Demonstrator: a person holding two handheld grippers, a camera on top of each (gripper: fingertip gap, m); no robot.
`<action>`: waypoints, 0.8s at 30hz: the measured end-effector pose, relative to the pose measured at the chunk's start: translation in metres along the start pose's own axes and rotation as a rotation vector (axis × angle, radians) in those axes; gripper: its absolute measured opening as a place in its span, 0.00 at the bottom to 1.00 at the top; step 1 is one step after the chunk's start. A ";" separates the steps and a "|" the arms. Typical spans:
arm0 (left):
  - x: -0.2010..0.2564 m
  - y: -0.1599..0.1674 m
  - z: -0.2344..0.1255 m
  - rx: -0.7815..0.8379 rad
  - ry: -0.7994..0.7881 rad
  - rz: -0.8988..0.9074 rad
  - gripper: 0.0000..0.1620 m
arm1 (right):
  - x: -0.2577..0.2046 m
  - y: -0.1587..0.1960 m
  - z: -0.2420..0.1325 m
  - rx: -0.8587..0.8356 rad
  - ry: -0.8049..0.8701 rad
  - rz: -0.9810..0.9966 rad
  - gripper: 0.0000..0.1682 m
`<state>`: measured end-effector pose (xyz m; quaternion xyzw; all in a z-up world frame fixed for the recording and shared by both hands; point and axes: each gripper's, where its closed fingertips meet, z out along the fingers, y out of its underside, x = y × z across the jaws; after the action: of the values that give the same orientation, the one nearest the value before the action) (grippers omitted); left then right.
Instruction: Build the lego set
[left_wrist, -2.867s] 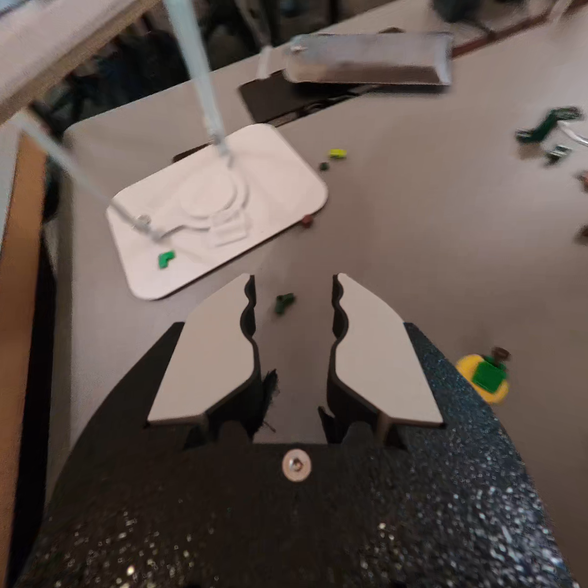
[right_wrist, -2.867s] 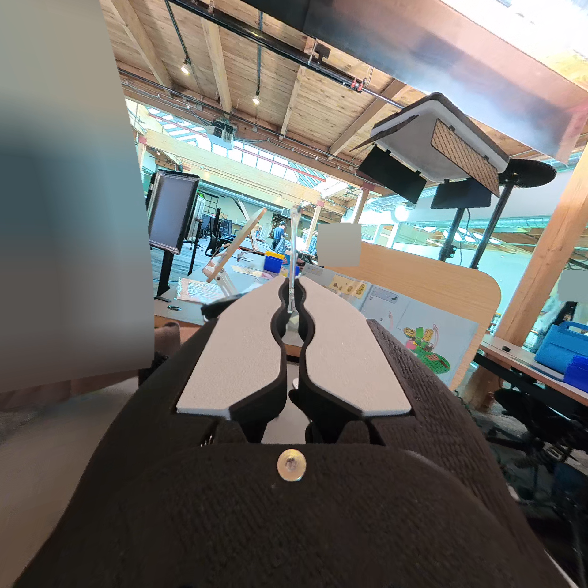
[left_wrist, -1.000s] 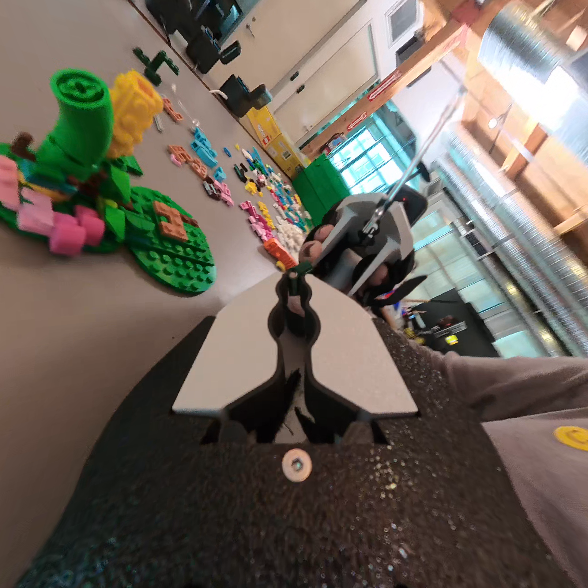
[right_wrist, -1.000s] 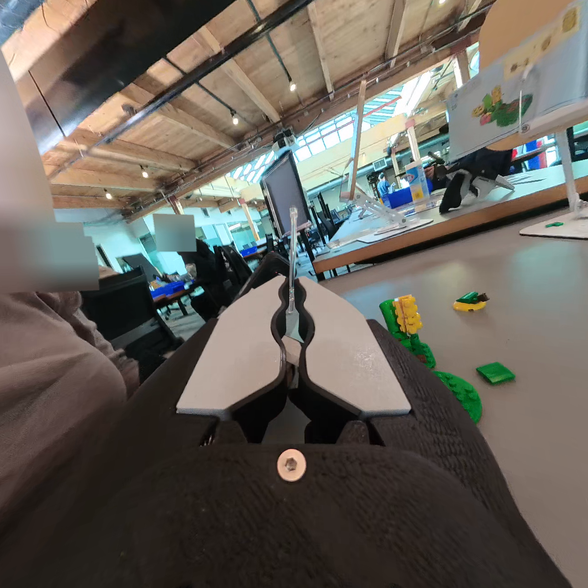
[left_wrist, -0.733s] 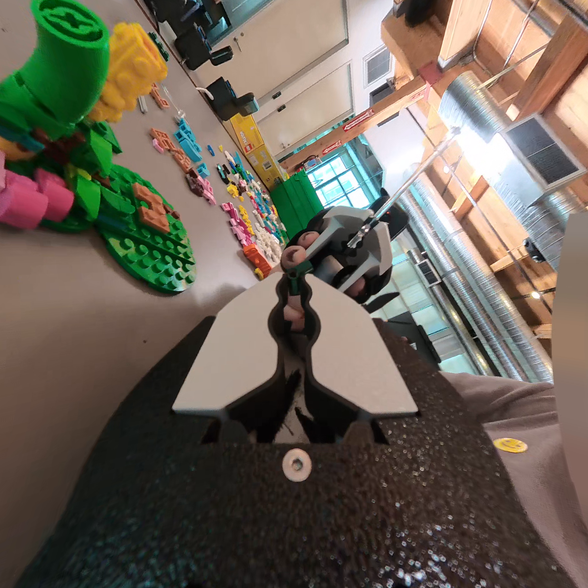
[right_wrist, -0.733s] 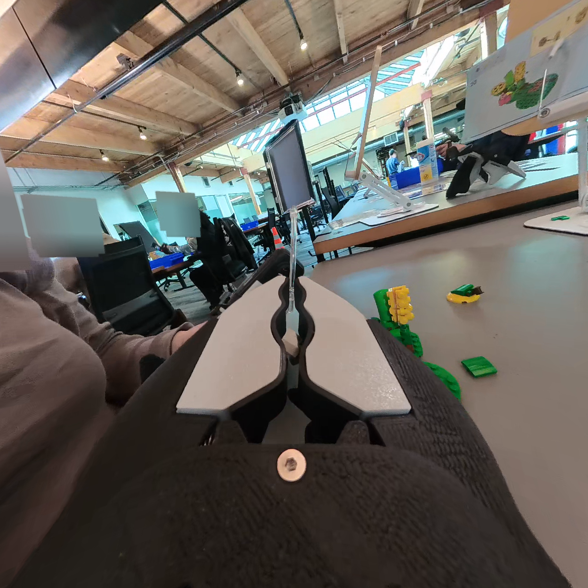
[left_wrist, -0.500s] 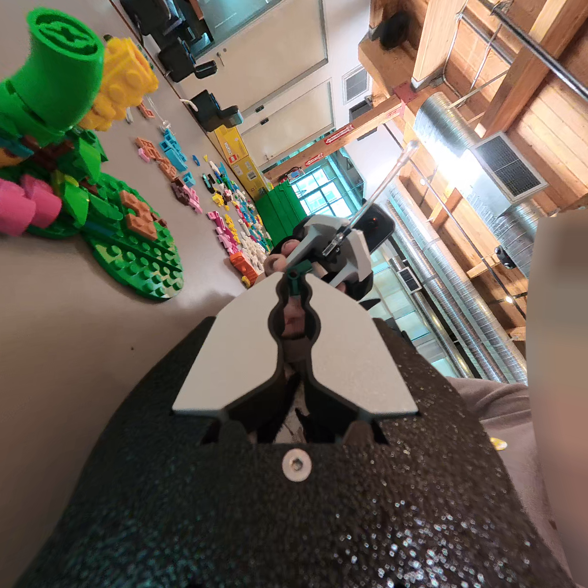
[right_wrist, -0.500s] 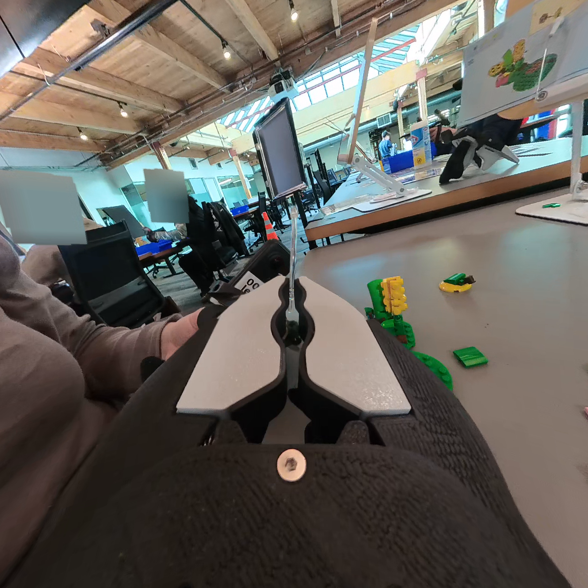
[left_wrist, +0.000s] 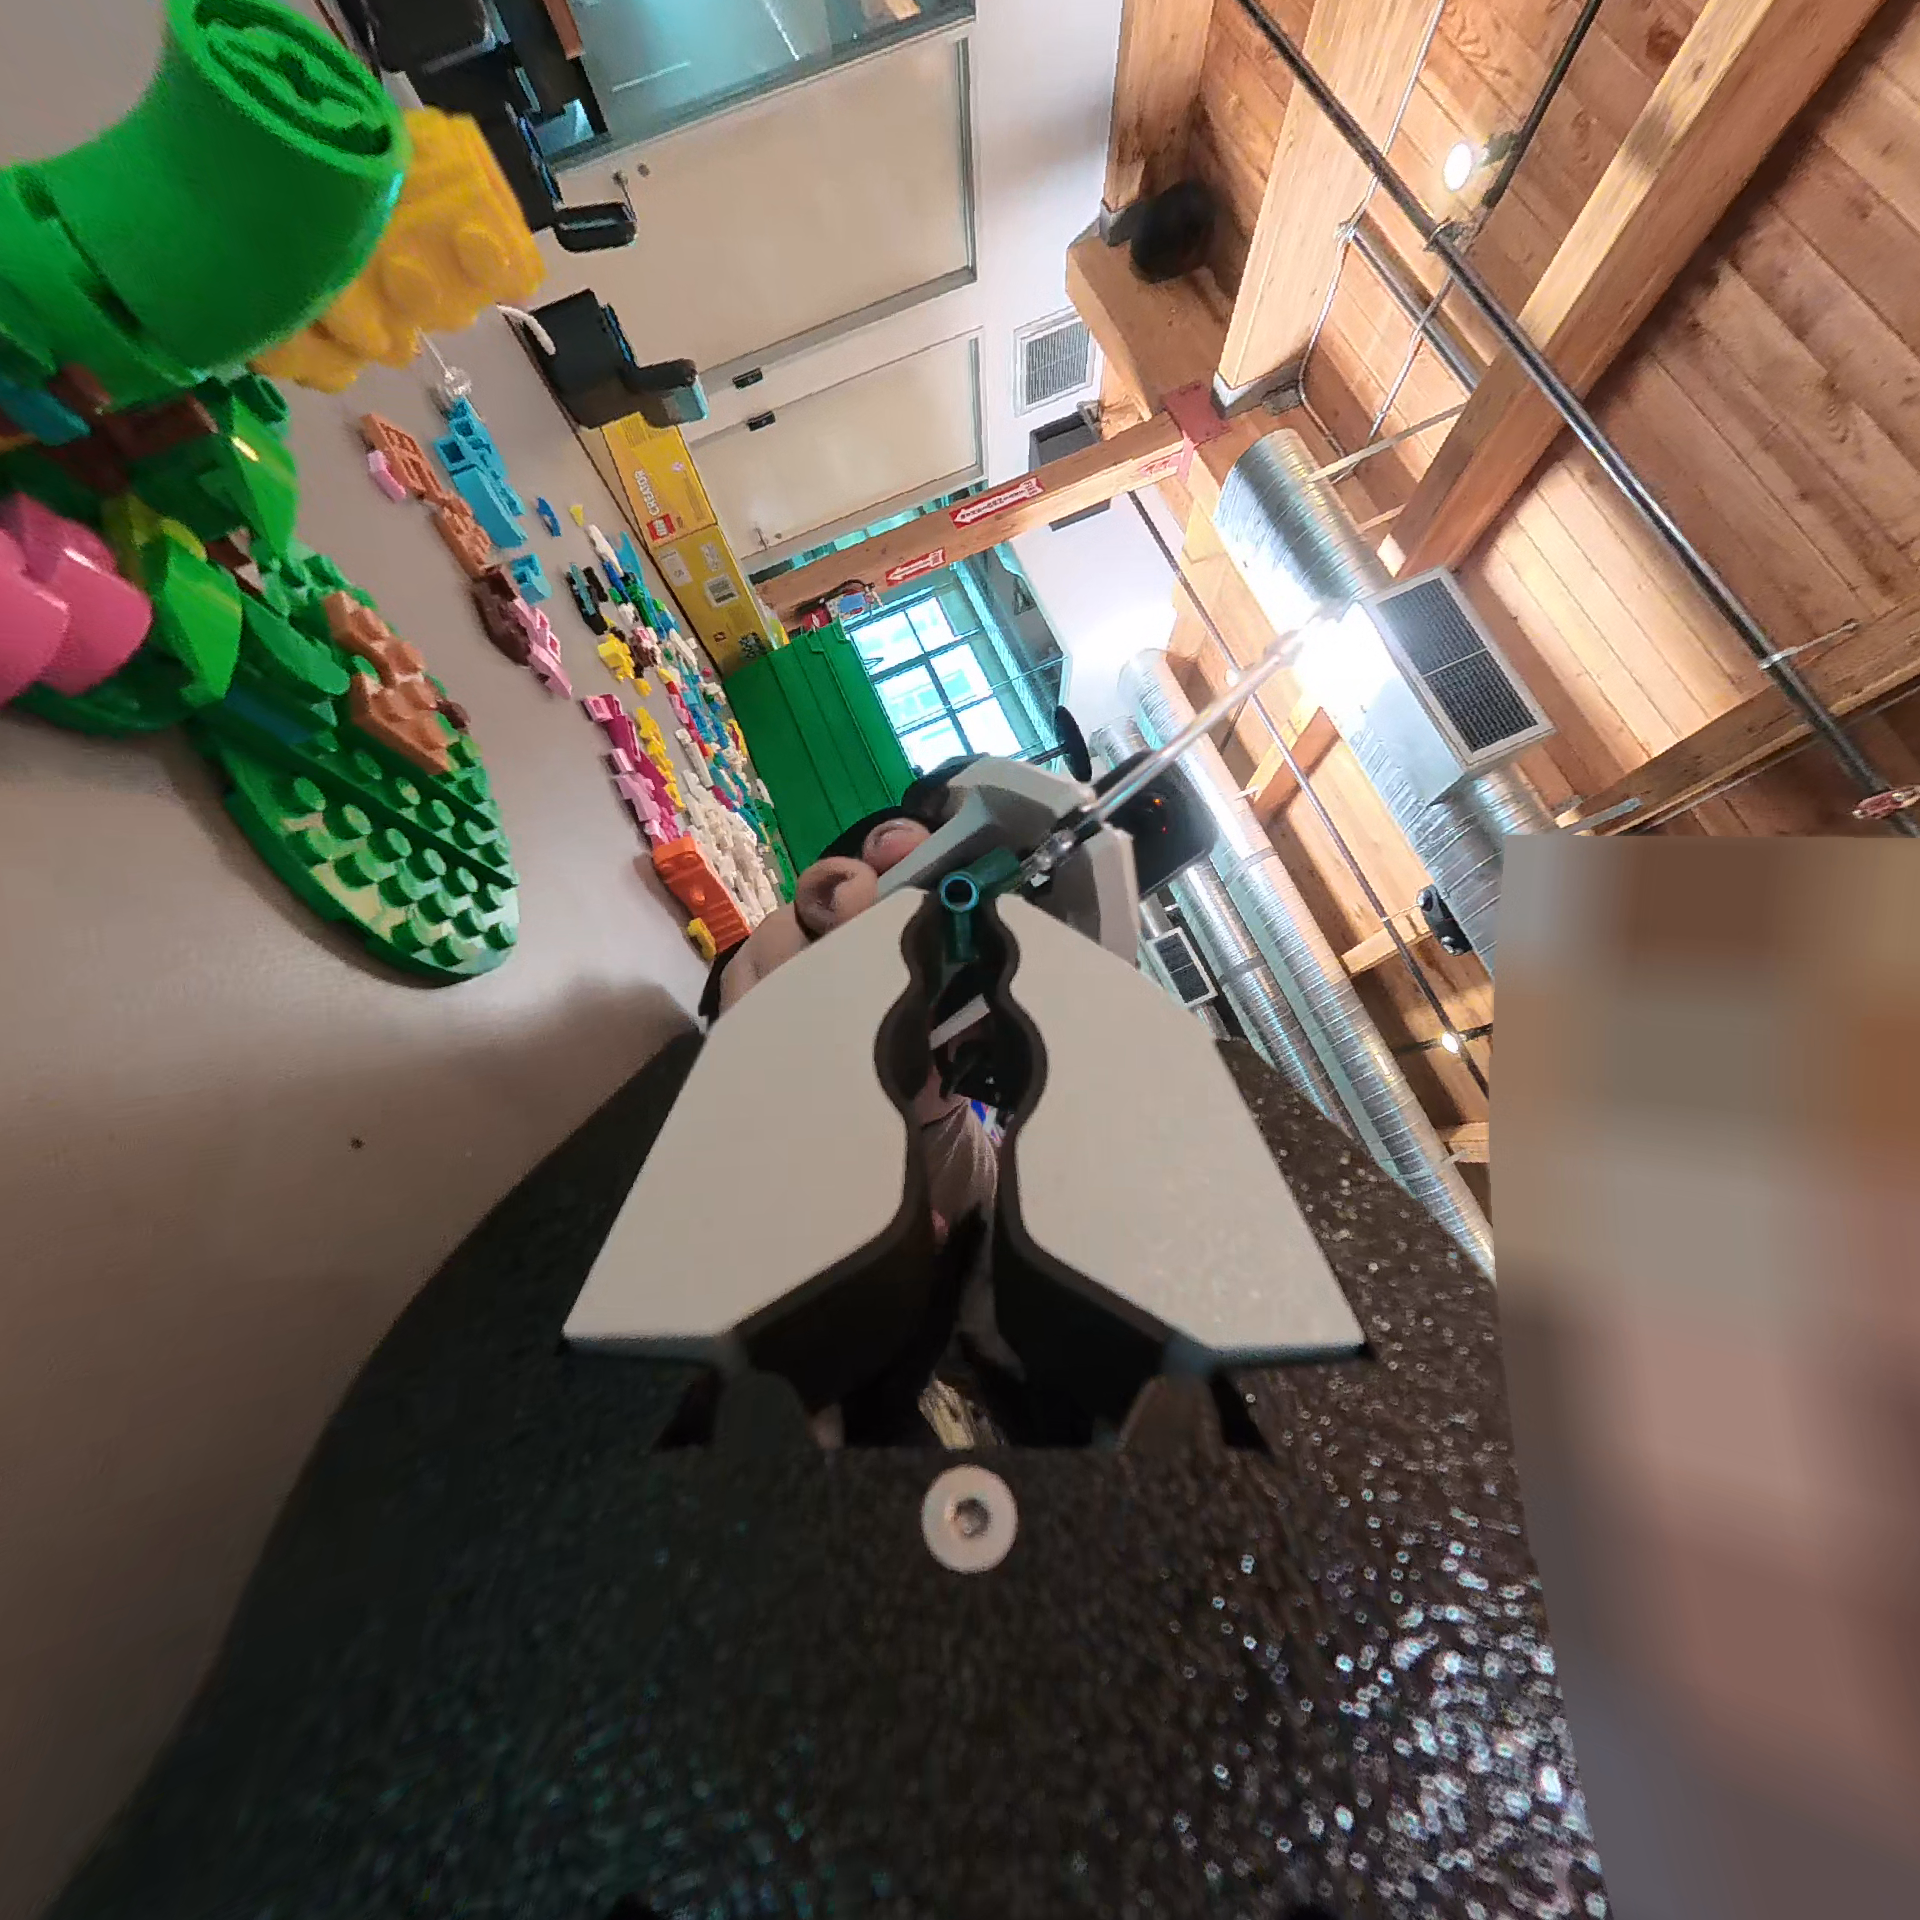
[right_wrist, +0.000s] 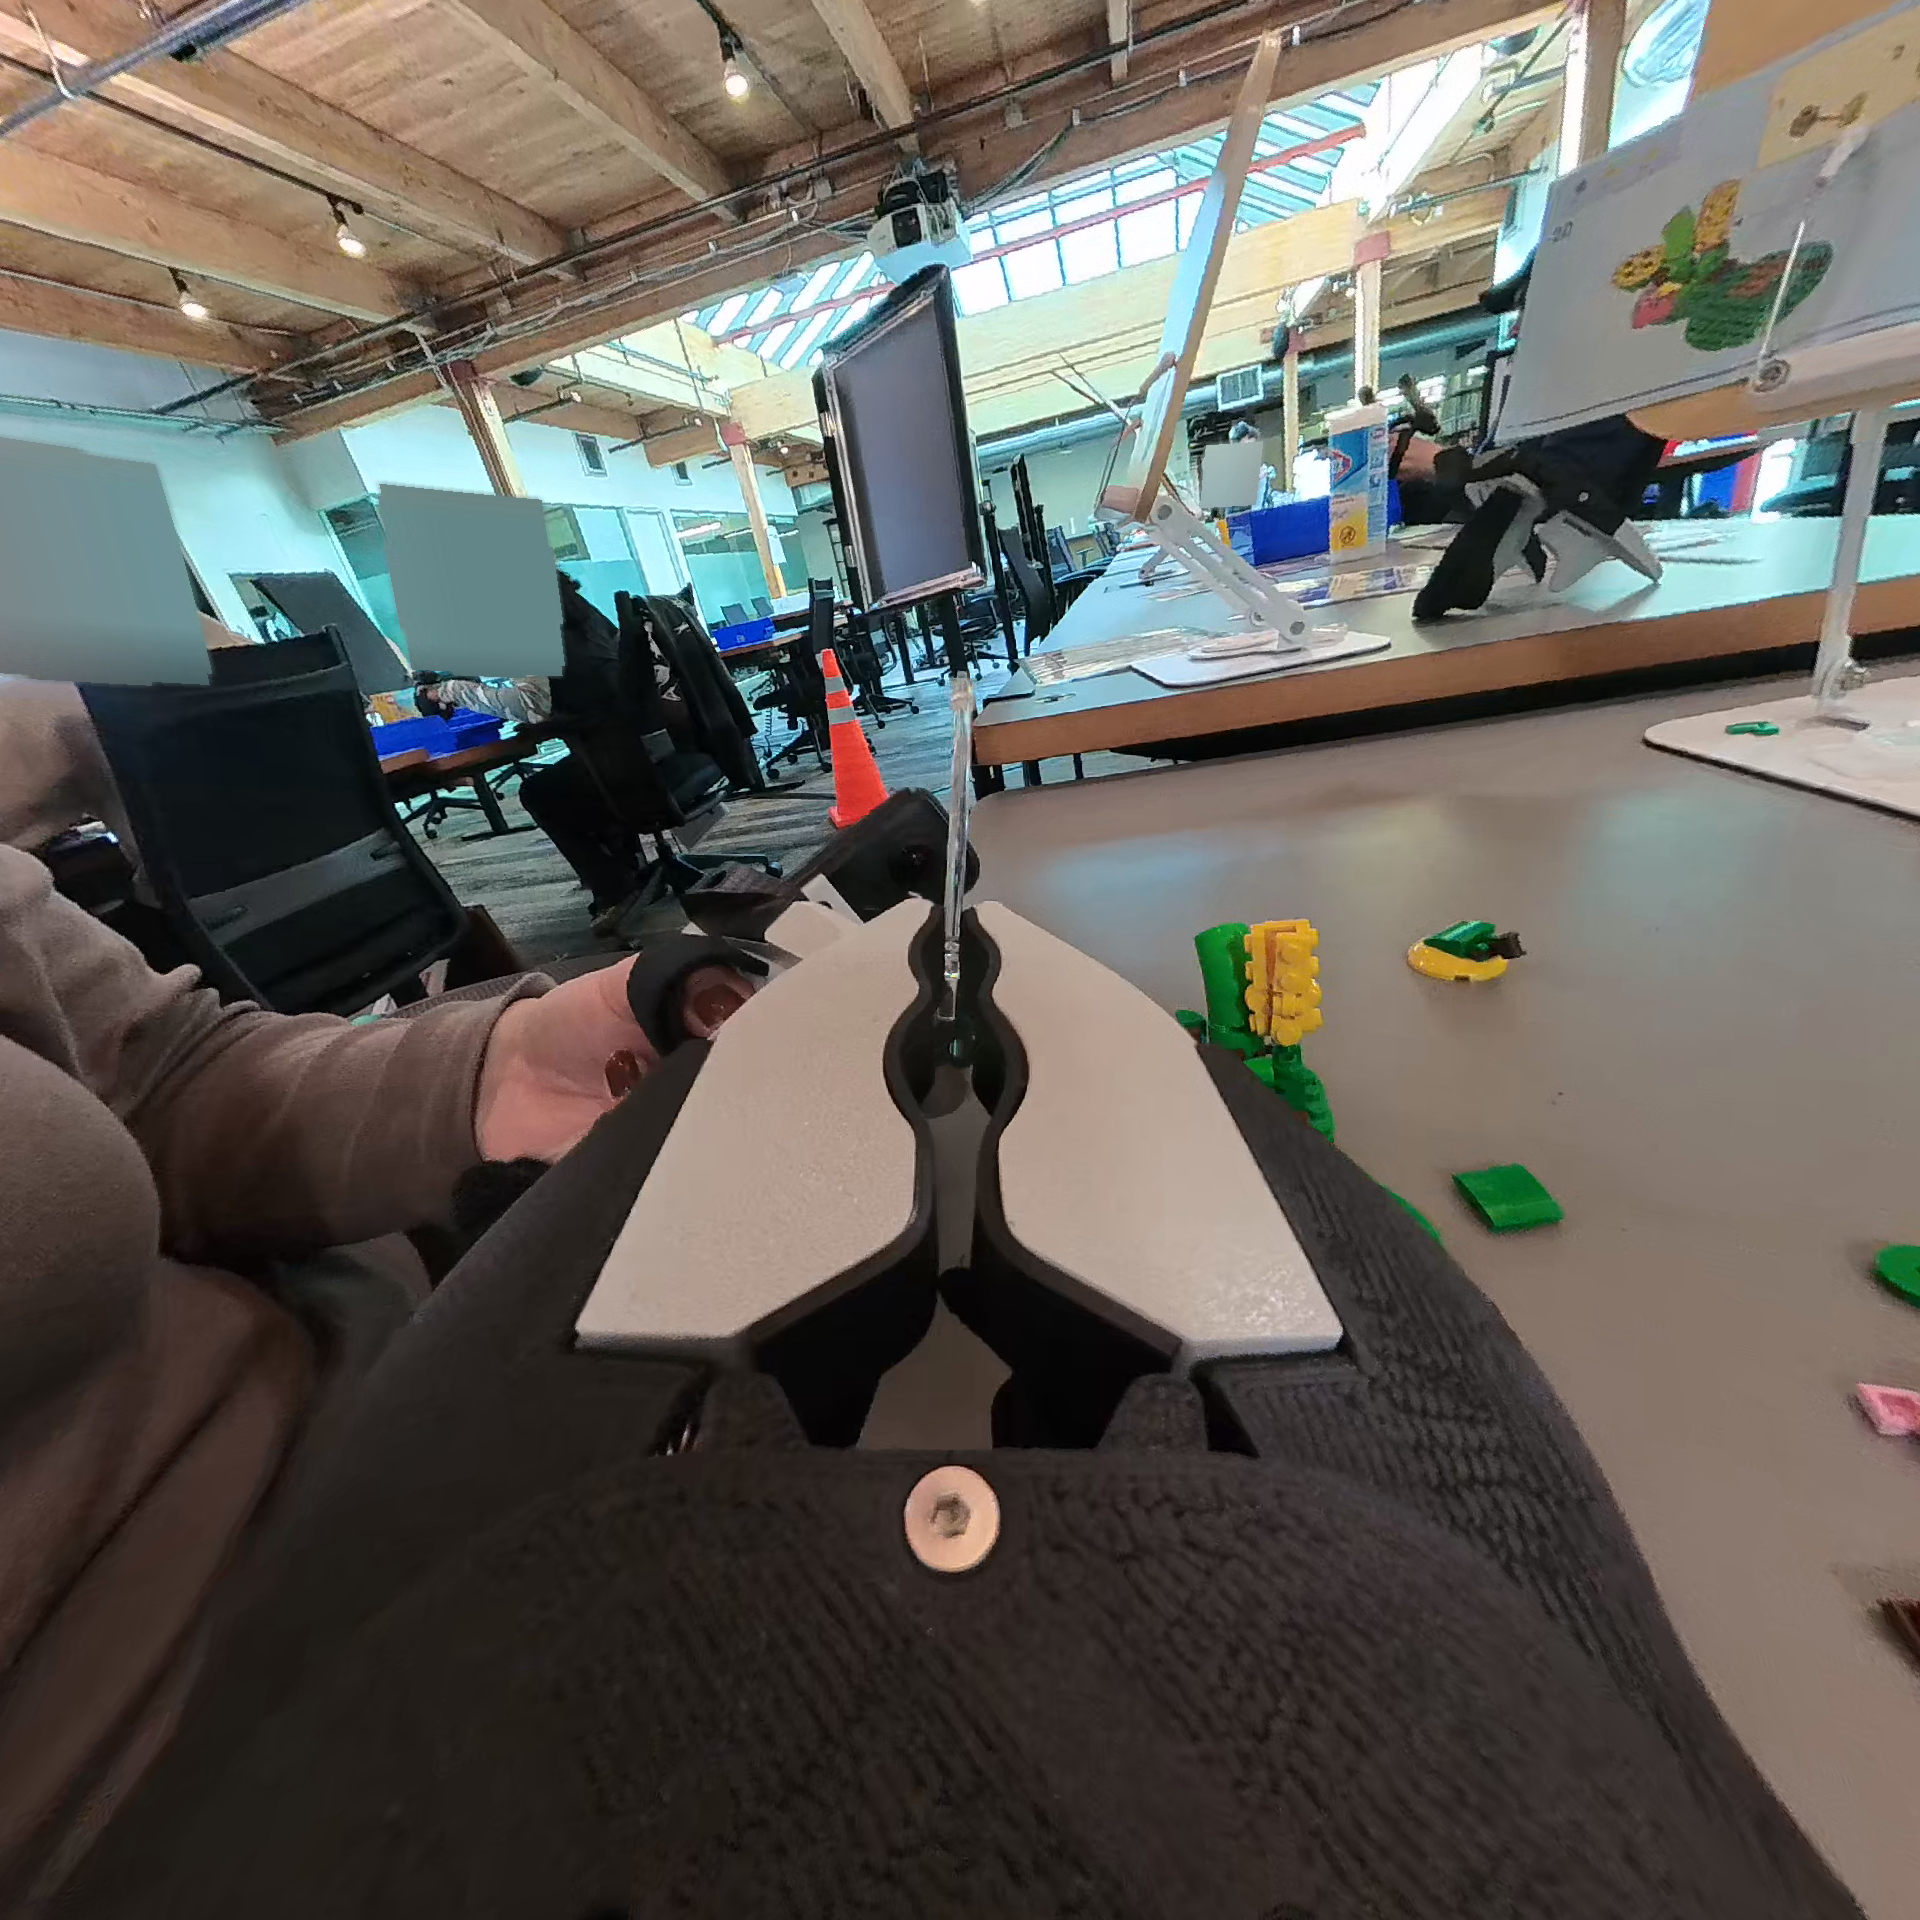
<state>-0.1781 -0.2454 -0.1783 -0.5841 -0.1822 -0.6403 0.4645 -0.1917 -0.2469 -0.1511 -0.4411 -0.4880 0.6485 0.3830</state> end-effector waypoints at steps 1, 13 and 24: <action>0.000 0.000 0.000 -0.001 0.002 -0.006 0.04 | -0.001 -0.001 0.000 0.011 -0.001 -0.009 0.00; 0.003 0.006 0.005 -0.011 0.036 -0.075 0.04 | -0.004 -0.008 -0.003 0.076 -0.028 -0.031 0.00; 0.007 0.006 0.004 -0.011 0.064 -0.080 0.04 | -0.004 -0.007 -0.002 0.068 -0.016 -0.053 0.00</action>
<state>-0.1699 -0.2478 -0.1731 -0.5579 -0.1870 -0.6778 0.4409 -0.1885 -0.2486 -0.1437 -0.4095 -0.4801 0.6580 0.4109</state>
